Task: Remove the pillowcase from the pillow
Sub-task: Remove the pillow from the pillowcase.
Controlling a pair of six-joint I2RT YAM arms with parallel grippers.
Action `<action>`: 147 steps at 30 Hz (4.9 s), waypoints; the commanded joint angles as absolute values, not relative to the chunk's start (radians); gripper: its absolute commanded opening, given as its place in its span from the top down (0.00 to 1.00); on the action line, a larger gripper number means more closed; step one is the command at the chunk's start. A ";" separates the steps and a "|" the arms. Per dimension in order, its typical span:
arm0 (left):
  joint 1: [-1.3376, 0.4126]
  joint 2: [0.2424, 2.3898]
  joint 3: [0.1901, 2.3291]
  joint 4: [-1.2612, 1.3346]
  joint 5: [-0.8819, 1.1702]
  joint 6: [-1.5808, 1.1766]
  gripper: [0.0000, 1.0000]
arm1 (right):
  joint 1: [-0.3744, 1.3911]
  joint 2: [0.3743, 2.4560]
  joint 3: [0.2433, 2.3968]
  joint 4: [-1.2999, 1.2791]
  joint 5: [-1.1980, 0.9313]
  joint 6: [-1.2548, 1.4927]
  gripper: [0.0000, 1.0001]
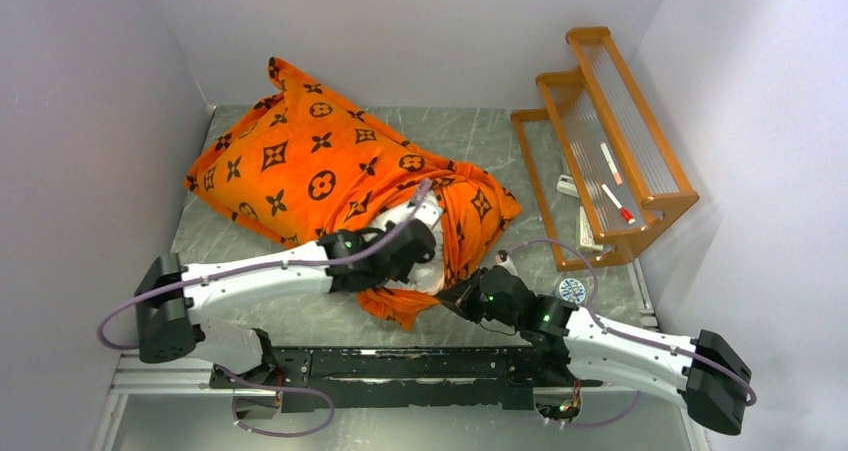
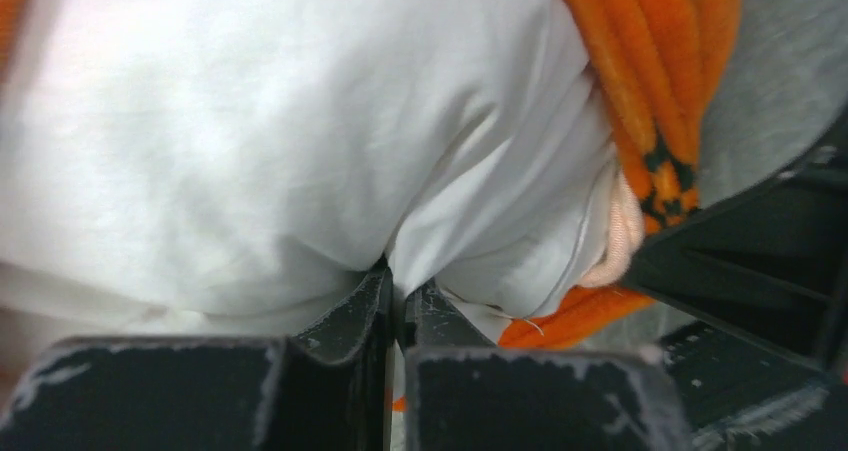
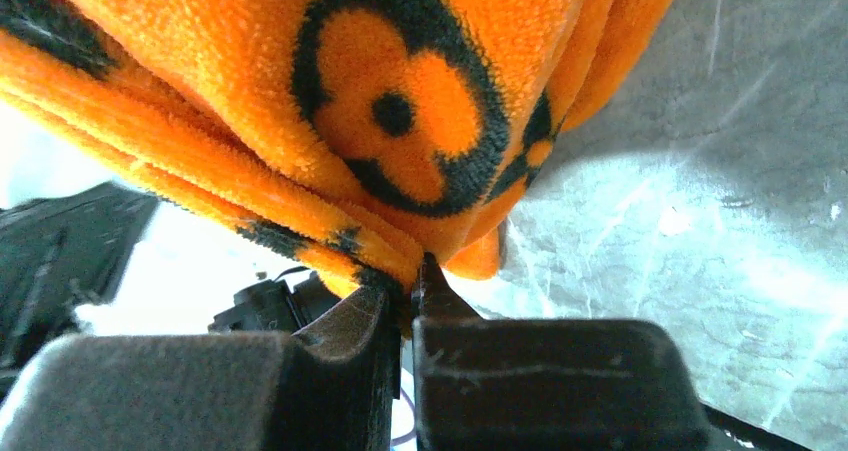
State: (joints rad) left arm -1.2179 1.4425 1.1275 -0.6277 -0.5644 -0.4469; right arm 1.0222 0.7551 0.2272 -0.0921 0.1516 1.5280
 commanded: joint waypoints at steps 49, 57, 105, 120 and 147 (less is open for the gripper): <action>-0.918 1.363 1.488 -0.643 -0.225 -0.395 0.95 | 1.110 1.323 0.142 0.367 -0.029 1.617 0.89; -0.922 1.181 1.207 -0.619 0.089 -0.350 0.33 | 1.108 1.152 0.208 0.208 0.163 1.586 0.89; -1.359 0.767 1.191 -0.921 -0.642 -0.798 0.95 | 1.077 1.169 0.255 -0.022 0.235 1.474 1.00; -1.359 0.785 0.895 -0.892 -0.531 -0.941 0.95 | 1.081 0.779 0.664 -0.481 0.273 1.092 0.35; -1.361 0.722 0.959 -1.165 -0.599 -0.995 0.95 | 0.880 1.364 1.133 -0.813 0.644 0.752 0.90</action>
